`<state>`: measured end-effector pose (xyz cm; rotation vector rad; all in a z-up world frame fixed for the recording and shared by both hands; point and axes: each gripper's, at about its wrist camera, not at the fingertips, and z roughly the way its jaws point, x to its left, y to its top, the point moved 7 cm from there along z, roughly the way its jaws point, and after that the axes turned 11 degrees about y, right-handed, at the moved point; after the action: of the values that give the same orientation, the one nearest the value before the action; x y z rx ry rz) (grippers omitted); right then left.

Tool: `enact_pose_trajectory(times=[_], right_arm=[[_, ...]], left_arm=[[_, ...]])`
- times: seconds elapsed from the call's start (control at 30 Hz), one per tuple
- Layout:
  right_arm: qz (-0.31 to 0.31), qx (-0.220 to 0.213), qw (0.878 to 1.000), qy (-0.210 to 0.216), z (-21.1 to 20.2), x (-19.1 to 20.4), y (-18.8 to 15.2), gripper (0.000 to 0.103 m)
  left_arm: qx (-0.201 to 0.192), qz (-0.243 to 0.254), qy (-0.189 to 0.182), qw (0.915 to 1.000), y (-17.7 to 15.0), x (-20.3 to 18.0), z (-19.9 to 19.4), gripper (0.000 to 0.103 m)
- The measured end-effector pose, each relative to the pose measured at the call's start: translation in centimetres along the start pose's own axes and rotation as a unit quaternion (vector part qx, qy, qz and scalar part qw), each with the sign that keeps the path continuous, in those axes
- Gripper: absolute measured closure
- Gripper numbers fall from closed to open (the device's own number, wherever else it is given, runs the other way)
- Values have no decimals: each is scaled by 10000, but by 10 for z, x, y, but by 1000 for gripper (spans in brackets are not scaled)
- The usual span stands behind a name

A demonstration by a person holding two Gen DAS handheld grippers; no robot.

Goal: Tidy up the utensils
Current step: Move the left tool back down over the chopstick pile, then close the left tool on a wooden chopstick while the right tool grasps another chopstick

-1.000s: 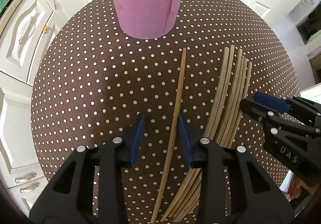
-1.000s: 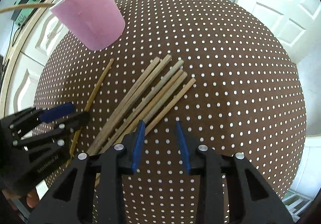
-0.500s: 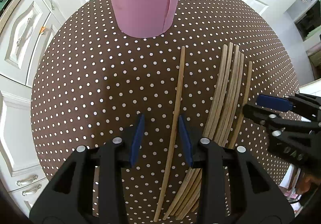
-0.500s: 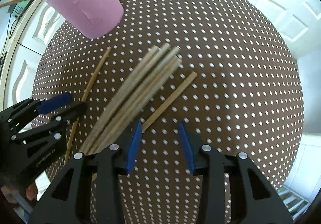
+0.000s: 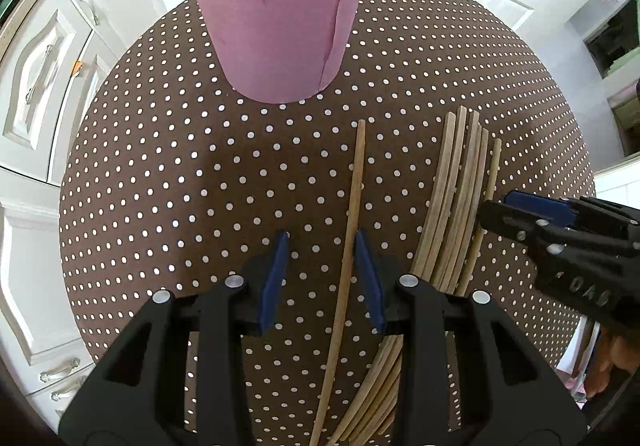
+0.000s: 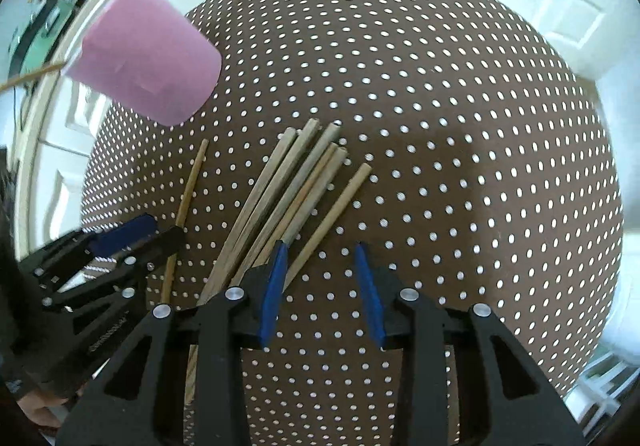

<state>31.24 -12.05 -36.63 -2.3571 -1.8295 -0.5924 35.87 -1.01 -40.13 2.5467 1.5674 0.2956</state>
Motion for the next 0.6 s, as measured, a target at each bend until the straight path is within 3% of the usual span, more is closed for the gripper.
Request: enact_pose_trajectory(times=[0.07, 0.23, 0.4, 0.5, 0.6], right_arm=[[-258, -4, 9995, -194, 13, 23, -3, 70], [-841, 114, 9949, -553, 19, 36, -24, 71], [-947, 175, 9931, -668, 24, 38, -38, 68], [-1122, 281, 9910, -674, 12, 31, -36, 74], [-796, 313, 9957, -345, 7, 14, -28, 88]], left_arm=[[-15, 40, 30, 10000, 2, -1, 0, 67], [-84, 81, 109, 9999, 10, -11, 3, 66], [-133, 92, 211, 9996, 25, -22, 3, 64], [-206, 167, 306, 9992, 33, -27, 5, 65], [-241, 169, 277, 9992, 39, -31, 6, 72]])
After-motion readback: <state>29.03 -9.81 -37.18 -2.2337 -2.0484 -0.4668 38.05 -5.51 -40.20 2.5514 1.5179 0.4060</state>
